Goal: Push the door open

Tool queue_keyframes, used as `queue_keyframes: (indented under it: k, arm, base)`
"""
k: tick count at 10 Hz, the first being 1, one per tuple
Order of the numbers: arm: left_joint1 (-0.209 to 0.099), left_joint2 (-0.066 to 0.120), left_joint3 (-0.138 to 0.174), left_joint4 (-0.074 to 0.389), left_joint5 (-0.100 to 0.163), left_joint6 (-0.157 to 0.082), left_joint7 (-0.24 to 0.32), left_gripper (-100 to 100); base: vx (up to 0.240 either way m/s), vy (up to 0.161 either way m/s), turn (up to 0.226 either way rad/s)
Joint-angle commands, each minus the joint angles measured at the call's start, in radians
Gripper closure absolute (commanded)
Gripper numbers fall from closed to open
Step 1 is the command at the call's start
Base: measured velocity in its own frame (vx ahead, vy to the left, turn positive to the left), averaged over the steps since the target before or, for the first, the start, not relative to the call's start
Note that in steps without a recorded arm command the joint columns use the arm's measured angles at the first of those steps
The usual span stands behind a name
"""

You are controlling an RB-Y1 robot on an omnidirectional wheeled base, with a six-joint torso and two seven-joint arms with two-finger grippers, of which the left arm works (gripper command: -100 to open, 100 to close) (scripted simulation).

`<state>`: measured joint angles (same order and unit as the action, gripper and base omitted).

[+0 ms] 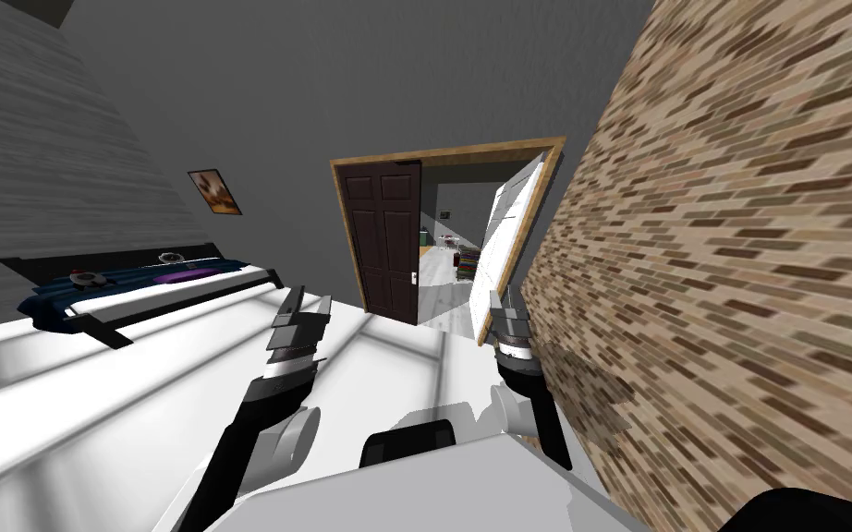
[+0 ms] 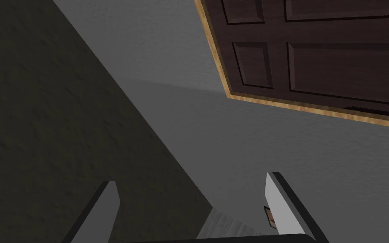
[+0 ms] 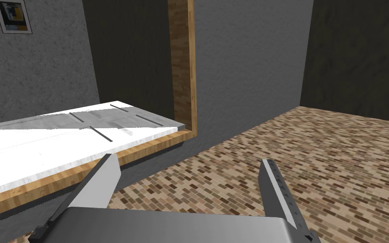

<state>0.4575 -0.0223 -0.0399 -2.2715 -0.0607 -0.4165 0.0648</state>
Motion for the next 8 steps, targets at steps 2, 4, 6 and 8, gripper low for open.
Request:
queue_keyframes:
  k: [2, 4, 6, 8]
  arm:
    - [-0.016, 0.012, -0.009, 0.044, 0.01, -0.011, -0.002, -100]
    - [-0.031, 0.022, -0.018, 0.082, 0.019, -0.02, -0.003, -100]
    - [-0.044, 0.03, -0.026, 0.118, 0.028, -0.029, -0.005, -100]
    - [-0.058, 0.038, -0.034, 0.154, 0.037, -0.037, -0.006, -100]
  base:
    - [0.088, -0.008, -0.029]
    - [0.132, -0.003, -0.023]
    - [0.094, 0.001, -0.023]
    - [0.085, -0.011, -0.021]
